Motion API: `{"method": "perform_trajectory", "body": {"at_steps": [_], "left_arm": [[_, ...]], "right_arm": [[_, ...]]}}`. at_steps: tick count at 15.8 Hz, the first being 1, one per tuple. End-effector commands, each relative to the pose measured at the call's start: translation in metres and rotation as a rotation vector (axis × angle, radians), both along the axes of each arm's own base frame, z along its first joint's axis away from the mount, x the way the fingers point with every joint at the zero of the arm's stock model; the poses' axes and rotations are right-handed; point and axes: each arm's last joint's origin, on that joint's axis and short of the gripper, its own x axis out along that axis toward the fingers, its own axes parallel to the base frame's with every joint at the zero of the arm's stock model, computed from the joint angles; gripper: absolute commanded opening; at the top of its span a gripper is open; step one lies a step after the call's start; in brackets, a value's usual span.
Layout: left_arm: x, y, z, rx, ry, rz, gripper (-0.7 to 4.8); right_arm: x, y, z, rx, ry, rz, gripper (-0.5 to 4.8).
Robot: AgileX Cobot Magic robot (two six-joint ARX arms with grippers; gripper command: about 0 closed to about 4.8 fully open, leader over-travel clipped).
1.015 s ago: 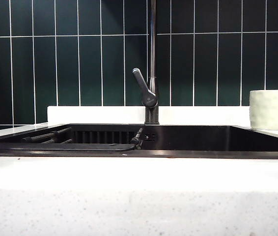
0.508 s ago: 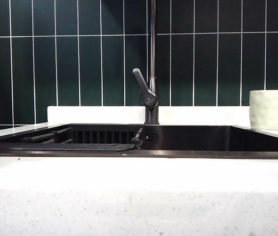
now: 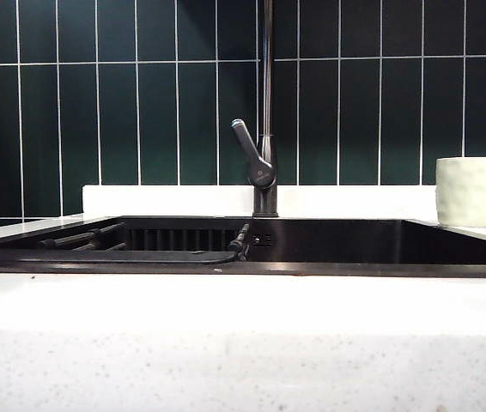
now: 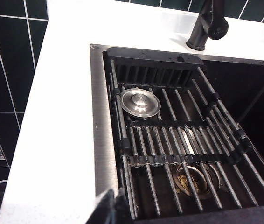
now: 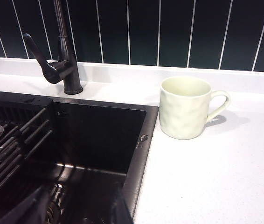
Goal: Pick up the mug next to the sink, go to the faucet to get some water, pour the water into the sink, and finally put the mug back to its place.
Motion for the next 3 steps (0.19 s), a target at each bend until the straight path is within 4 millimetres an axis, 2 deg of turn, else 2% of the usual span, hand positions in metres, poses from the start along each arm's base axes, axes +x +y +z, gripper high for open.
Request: {"method": "perform_trajectory", "body": {"at_steps": [1, 3], "left_arm": [[0.0002, 0.0002, 0.0018, -0.003, -0.014, 0.003, -0.06], [0.0002, 0.0002, 0.0018, -0.002, -0.014, 0.003, -0.06]], "right_arm": [[-0.0008, 0.0000, 0.0030, 0.001, -0.020, -0.001, 0.12], [-0.0008, 0.0000, 0.0030, 0.001, -0.020, -0.001, 0.12]]}}
